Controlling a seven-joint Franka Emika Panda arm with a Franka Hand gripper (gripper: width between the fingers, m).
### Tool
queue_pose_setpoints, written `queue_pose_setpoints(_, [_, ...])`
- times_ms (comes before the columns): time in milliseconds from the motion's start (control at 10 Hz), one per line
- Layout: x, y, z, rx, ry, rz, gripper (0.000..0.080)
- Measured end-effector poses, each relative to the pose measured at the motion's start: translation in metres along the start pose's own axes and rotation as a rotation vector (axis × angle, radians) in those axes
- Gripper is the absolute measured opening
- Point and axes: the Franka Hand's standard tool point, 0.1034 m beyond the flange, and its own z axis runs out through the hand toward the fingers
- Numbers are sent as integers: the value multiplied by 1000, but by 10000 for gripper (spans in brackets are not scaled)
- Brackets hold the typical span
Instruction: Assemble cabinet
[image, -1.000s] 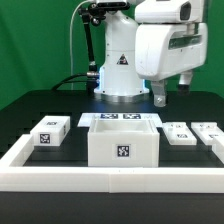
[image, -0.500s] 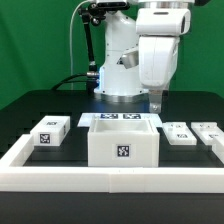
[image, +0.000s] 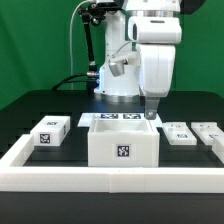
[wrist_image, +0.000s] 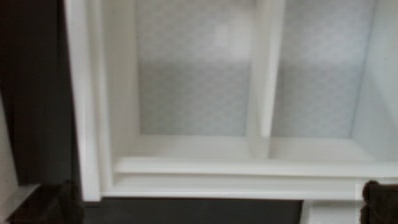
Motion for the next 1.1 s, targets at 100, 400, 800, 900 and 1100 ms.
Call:
queue_pose_setpoints(100, [-1, 2, -1, -1, 0, 6, 798])
queue_pose_setpoints(400, [-4, -5, 0, 8, -1, 11, 798])
queue_pose_setpoints(800, [-6, -47, 8, 48, -1, 13, 798])
queue_pose_setpoints(900, [-6, -47, 9, 49, 0, 13, 798])
queue_pose_setpoints(1100, [-9, -53, 16, 64, 2, 22, 798])
